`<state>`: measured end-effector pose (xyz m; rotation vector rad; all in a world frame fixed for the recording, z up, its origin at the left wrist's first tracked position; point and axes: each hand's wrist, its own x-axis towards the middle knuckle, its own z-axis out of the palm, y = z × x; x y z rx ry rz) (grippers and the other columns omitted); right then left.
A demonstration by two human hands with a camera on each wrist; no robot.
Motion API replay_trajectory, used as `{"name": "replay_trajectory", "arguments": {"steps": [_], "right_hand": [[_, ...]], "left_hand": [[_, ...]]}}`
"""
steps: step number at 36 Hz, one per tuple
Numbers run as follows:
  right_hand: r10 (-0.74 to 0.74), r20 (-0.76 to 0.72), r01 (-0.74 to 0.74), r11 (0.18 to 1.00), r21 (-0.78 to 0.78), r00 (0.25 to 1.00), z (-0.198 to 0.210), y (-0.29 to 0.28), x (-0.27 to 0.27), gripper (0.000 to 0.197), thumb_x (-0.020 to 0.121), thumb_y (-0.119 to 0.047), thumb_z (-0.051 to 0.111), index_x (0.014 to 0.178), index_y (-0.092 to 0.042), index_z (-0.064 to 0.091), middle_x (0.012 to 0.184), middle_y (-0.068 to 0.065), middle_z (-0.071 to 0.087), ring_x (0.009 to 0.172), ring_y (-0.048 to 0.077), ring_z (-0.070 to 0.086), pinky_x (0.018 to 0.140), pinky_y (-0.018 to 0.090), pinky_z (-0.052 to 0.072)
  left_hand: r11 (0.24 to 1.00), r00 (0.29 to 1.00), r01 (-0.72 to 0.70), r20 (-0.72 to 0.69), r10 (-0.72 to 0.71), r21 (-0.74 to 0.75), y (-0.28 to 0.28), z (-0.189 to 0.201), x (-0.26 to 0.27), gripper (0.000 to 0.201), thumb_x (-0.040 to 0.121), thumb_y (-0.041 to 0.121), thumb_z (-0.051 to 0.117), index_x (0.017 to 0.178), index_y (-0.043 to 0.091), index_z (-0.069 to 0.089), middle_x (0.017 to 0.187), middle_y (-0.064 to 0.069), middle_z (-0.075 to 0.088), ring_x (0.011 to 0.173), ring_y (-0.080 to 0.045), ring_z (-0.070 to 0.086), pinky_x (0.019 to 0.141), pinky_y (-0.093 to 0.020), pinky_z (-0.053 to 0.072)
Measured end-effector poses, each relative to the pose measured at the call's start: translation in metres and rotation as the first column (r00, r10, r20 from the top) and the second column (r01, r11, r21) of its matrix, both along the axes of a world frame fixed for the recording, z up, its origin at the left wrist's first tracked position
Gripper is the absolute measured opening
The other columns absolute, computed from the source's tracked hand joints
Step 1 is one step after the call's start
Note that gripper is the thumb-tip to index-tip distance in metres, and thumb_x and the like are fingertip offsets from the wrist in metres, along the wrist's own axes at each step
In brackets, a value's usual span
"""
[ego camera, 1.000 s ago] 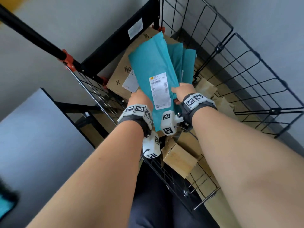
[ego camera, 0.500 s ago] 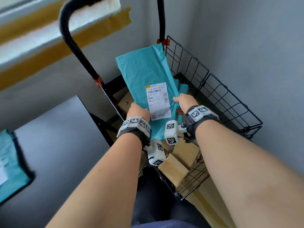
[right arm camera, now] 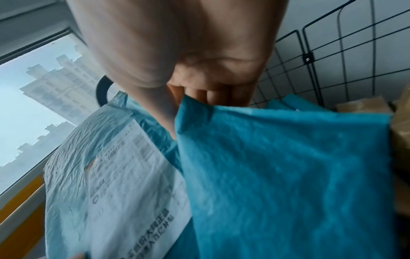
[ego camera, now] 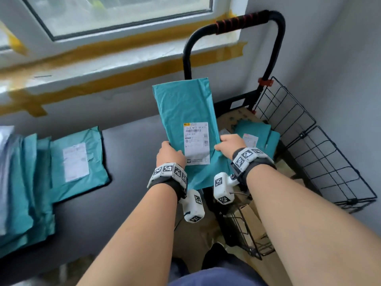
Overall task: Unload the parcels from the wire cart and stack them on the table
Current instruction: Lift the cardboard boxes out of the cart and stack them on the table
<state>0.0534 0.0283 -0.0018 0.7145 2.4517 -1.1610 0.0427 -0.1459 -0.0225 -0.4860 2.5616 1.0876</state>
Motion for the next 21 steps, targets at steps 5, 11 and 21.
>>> {"name": "replay_trajectory", "arguments": {"steps": [5,11,21], "right_hand": [[0.105,0.0,-0.105,0.994,-0.041,0.994,-0.004,-0.087,-0.013,0.013,0.083,-0.007,0.061,0.088,-0.007,0.074,0.087,0.007,0.073,0.081,0.027,0.068,0.074,0.033,0.056],[0.229,0.02,-0.228,0.972,-0.057,0.973,-0.013,-0.188,-0.022,0.016,0.086,-0.007,0.062,0.095,-0.008,0.074,0.093,0.008,0.073,0.088,0.027,0.069,0.075,0.031,0.054],[0.404,0.07,-0.404,0.915,-0.008,0.912,-0.036,-0.314,-0.041,0.012,0.084,-0.007,0.059,0.084,-0.003,0.07,0.082,0.01,0.066,0.07,0.022,0.054,0.051,0.022,0.036]], "left_hand": [[0.995,0.996,-0.09,0.003,0.09,-0.051,-0.089,0.0,0.005,0.035,0.09,0.016,0.05,0.125,0.013,0.042,0.12,-0.01,0.059,0.105,-0.032,0.058,0.077,-0.034,0.044],[0.972,0.983,-0.174,0.031,0.181,-0.157,-0.187,-0.007,0.009,0.041,0.094,0.015,0.05,0.133,0.012,0.037,0.124,-0.014,0.057,0.112,-0.032,0.055,0.083,-0.036,0.042],[0.931,0.969,-0.204,0.071,0.235,-0.302,-0.307,-0.018,0.0,0.041,0.092,0.01,0.052,0.13,0.009,0.038,0.125,-0.015,0.055,0.114,-0.033,0.054,0.086,-0.038,0.043]]}}
